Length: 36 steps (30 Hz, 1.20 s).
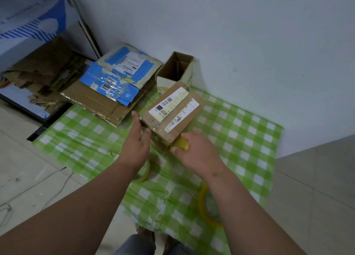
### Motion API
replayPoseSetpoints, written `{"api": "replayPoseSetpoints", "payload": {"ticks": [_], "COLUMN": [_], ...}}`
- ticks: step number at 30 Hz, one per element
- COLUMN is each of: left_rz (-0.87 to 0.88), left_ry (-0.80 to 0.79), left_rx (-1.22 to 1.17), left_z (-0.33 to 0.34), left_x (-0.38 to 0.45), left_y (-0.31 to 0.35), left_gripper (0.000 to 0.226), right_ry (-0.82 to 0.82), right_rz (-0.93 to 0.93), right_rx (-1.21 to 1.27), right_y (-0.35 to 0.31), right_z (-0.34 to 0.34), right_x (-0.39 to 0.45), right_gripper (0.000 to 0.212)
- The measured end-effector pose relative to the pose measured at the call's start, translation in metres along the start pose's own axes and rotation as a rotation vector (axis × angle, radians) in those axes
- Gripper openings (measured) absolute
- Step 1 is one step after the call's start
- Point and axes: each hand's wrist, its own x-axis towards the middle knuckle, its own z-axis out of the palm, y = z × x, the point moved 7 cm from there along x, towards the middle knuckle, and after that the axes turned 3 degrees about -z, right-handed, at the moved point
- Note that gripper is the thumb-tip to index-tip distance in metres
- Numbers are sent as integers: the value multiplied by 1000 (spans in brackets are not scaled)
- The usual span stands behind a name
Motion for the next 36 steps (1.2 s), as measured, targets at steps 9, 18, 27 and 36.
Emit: {"api": "replayPoseSetpoints", "payload": {"ticks": [9,18,27,36], "left_rz": [-52,12,103,97], "left_ry": [-58,-177,-231,-181], "left_rx": [-113,86,230,299], "left_z": [-14,10,21,12], "left_x": [-5,9,10,33], "left_y": [7,33,32,38], "left_gripper": [118,89,100,91], "right_ry": [-118,3,120,-42], "right_rz": [-5,126,262,179], "right_rx": [311,647,864,806], "right_y": [-9,8,12,5], "right_z": [16,27,55,62], "right_x": [-20,-34,-34,-26], "right_gripper": [57,61,48,17]}}
